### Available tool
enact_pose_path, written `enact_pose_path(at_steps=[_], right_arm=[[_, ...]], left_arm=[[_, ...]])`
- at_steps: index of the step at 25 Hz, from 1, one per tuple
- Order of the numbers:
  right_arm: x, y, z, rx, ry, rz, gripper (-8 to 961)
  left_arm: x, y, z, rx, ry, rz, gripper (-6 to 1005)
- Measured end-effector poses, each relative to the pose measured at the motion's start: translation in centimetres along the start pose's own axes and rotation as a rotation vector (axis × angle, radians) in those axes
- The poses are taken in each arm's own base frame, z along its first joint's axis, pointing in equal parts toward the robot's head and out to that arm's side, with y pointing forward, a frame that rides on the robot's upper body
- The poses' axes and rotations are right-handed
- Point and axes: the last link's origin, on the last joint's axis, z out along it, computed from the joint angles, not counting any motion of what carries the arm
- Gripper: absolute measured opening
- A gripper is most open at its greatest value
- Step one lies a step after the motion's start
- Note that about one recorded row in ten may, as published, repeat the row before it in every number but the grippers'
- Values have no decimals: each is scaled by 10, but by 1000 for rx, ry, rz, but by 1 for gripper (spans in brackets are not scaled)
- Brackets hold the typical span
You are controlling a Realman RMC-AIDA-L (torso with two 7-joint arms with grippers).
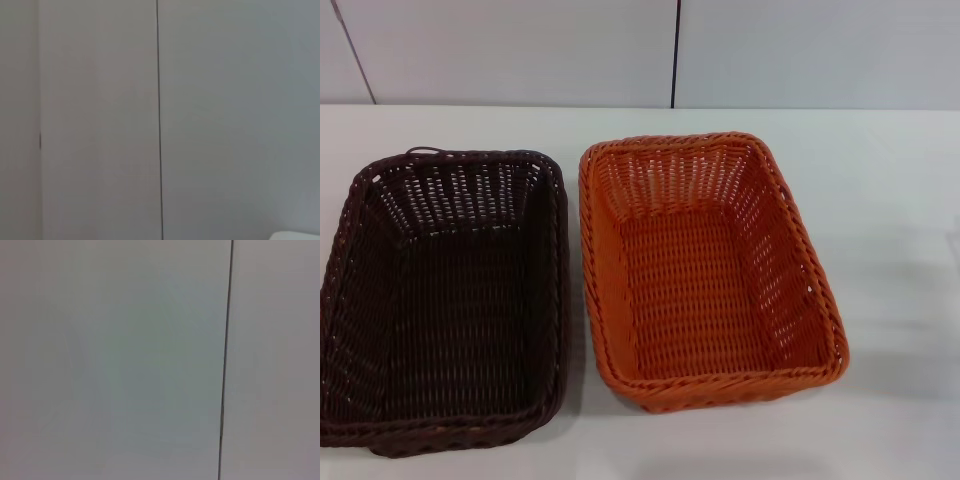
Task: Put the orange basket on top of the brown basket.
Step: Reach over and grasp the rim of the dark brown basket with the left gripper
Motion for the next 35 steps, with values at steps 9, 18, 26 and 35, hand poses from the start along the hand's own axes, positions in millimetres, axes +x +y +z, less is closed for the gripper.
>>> enact_pose_path(at_steps=[9, 18, 26, 35], right_arm=[[-1, 0, 3, 4, 4, 6, 821], [-7, 9, 5, -14, -23, 32, 821], [-17, 6, -4, 19, -101, 65, 820], [-20, 5, -11, 31, -131, 78, 820]], left_arm=[[-1, 1, -1, 2, -6, -9, 807], [0, 12, 6, -56, -12, 11, 806], [12, 21, 35, -138, -67, -19, 800], [89, 26, 47, -248, -182, 12, 795]])
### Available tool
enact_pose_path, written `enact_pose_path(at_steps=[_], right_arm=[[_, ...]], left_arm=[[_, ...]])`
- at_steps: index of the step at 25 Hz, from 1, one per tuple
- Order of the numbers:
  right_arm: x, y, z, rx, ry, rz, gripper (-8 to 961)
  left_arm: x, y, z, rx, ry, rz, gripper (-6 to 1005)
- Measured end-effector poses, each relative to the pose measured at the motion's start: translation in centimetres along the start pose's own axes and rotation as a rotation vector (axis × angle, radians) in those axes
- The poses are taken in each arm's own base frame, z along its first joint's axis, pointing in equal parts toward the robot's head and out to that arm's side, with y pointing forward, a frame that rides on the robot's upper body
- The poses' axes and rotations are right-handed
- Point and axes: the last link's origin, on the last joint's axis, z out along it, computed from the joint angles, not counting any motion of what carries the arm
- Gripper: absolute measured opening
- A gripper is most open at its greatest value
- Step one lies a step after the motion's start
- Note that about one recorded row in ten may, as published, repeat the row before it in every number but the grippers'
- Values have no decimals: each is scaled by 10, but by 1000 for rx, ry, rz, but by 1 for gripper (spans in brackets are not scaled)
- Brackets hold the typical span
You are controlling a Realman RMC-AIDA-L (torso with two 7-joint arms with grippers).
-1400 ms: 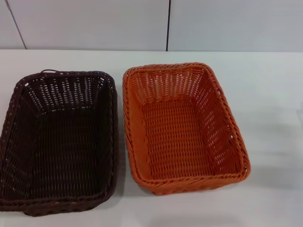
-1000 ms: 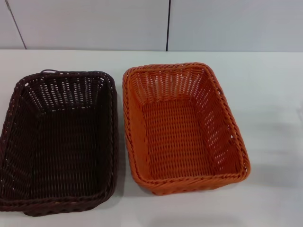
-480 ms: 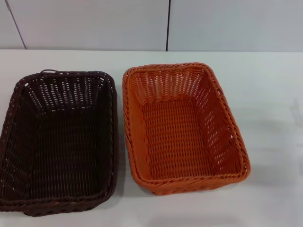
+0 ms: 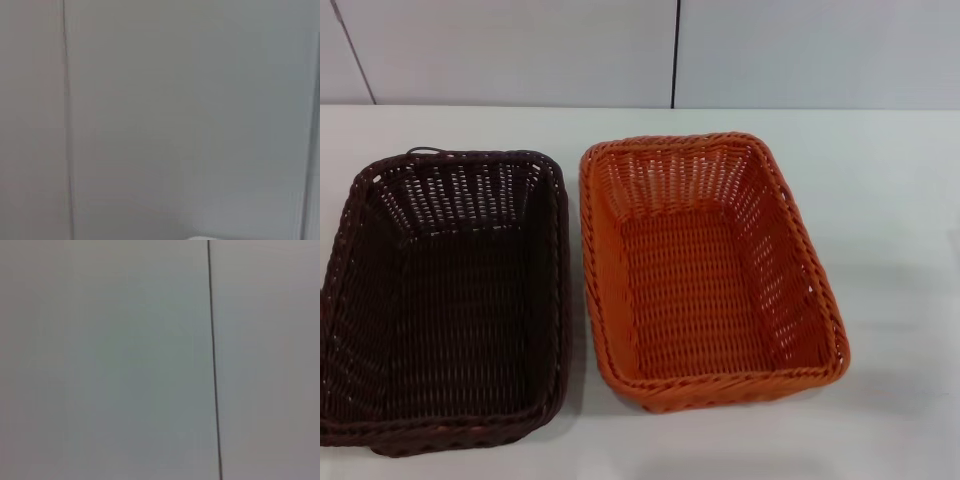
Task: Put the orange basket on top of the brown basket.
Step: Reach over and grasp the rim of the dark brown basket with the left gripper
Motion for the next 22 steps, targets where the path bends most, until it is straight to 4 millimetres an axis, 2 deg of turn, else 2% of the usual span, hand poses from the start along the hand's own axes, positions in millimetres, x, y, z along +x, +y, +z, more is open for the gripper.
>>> enact_pose_path(at_steps=[5, 8, 9, 11, 16, 17, 18, 22], right_arm=[[2, 0, -5, 2, 9, 5, 820], [5, -7, -12, 23, 21, 3, 820], [5, -8, -14, 29, 24, 3, 820], [6, -10, -17, 36, 28, 5, 820], [7, -11, -23, 44, 32, 13, 820], [7, -12, -24, 45, 31, 14, 820], [6, -11, -25, 45, 26, 18, 820], [6, -10, -25, 44, 24, 22, 820]], left_arm=[[38, 3, -9, -86, -132, -27, 795], [48, 7, -12, -143, -180, -31, 795], [59, 20, -18, -238, -229, -37, 795], [64, 25, -21, -266, -236, -26, 795], [67, 29, -23, -286, -246, -19, 796], [69, 43, -27, -369, -307, 3, 796], [67, 48, -26, -399, -349, 15, 796], [56, 54, -24, -422, -444, 71, 796]])
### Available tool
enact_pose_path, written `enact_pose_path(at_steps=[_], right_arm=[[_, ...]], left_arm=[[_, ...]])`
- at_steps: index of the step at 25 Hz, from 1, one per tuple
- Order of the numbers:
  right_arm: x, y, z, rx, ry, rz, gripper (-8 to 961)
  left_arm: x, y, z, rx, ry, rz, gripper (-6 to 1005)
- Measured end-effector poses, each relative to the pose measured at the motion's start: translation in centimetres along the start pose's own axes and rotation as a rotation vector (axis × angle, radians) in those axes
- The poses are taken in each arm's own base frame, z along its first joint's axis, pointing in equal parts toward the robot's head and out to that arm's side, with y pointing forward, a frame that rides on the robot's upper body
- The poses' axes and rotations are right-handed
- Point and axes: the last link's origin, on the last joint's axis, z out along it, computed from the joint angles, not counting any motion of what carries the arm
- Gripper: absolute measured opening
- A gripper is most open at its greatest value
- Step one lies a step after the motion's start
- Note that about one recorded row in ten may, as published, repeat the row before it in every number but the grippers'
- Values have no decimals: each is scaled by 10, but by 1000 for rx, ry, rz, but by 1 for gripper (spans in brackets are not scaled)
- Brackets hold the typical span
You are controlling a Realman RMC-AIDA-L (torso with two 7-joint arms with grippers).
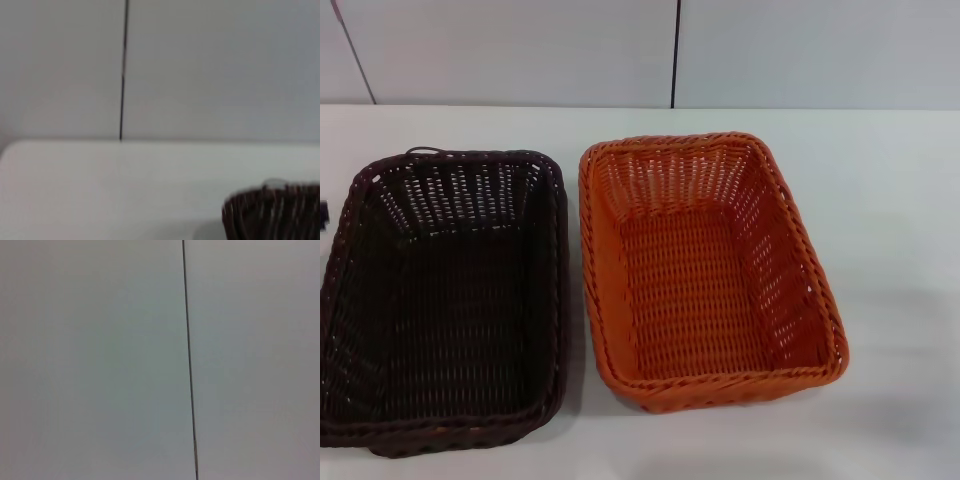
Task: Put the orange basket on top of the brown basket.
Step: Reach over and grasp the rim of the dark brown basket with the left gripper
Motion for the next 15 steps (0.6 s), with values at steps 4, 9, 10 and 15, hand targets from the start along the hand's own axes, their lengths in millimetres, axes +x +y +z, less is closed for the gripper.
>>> enact_pose_path(at_steps=[4, 9, 10, 15], right_arm=[[0, 4, 0, -17, 1, 0, 820], [0, 6, 0, -24, 1, 1, 820], [0, 6, 0, -25, 1, 1, 820], [0, 7, 0, -30, 0, 1, 820]], left_arm=[[-5, 2, 4, -2, -40, 1, 796], [-10, 5, 6, -18, -72, 2, 796], [-15, 7, 10, -33, -99, -2, 796], [-22, 13, 19, -70, -150, -9, 795]])
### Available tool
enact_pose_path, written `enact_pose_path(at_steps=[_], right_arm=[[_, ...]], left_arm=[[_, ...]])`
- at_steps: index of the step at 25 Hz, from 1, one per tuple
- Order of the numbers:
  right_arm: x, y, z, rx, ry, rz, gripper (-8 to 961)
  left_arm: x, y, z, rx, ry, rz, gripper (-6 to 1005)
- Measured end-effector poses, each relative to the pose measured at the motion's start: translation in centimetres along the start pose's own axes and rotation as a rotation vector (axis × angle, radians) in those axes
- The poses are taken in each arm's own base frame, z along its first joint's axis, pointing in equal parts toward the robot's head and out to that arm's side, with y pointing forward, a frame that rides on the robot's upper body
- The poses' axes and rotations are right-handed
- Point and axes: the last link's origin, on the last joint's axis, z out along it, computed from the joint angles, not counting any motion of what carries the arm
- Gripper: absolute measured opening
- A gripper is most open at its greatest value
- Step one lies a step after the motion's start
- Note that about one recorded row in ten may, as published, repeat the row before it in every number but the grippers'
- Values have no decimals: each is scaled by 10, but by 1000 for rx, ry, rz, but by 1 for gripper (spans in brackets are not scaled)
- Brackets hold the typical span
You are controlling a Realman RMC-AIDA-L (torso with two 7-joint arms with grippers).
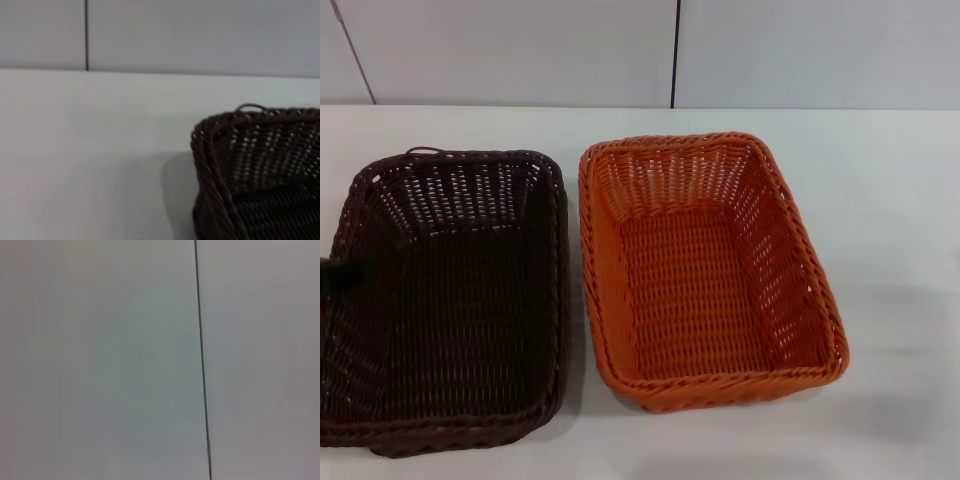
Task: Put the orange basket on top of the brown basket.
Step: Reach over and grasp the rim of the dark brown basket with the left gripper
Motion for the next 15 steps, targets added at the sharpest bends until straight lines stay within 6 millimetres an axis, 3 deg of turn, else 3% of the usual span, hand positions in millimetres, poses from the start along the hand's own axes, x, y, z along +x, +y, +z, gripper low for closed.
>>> enact_pose_path(at_steps=[6, 14, 15], right_arm=[[0, 4, 0, -17, 0, 2, 821], [-1, 5, -1, -16, -2, 9, 821], [-1, 5, -1, -16, -2, 9, 821]], left_arm=[[-5, 5, 12, -38, -61, -2, 796], [-2, 12, 10, -58, -92, 36, 796], [-2, 12, 9, -59, -93, 39, 703]])
